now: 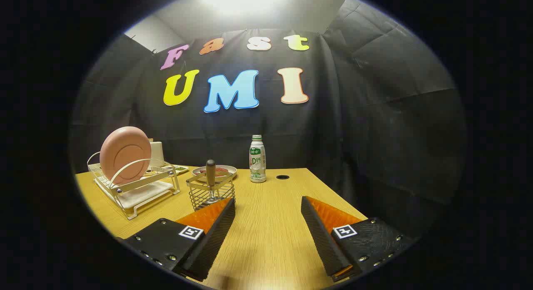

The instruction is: Take the plate from the dish rack, then take the spoon from the basket and place it into the plate.

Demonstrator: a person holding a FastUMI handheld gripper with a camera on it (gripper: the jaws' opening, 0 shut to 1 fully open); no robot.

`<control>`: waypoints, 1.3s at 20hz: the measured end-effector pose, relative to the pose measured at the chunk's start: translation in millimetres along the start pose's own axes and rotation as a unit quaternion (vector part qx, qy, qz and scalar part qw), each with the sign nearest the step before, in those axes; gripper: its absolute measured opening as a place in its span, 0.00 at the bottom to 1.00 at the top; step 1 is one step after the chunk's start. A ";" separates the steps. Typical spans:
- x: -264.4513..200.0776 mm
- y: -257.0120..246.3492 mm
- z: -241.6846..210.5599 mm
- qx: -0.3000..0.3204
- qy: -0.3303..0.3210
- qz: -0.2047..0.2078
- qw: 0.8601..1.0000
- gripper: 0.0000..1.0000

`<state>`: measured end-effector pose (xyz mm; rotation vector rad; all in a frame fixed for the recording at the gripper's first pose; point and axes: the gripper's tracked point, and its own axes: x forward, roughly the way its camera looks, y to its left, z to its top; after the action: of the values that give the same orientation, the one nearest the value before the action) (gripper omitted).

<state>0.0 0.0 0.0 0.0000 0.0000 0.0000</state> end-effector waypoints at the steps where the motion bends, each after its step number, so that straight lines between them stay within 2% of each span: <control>1: -0.2 -0.2 0.2 0.000 0.000 0.000 1.000 0.98; 11: 8.2 0.0 2.1 0.003 -0.004 0.002 1.000 0.97; 15: 50.6 -2.9 7.5 0.012 -0.009 0.000 1.000 0.97; 21: 91.3 -42.2 42.5 -0.013 -0.046 -0.050 0.998 0.97; 26: 57.3 -80.6 82.4 -0.024 -0.052 -0.083 0.995 0.97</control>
<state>57.3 -80.6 82.4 -0.0483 -0.1041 -0.1671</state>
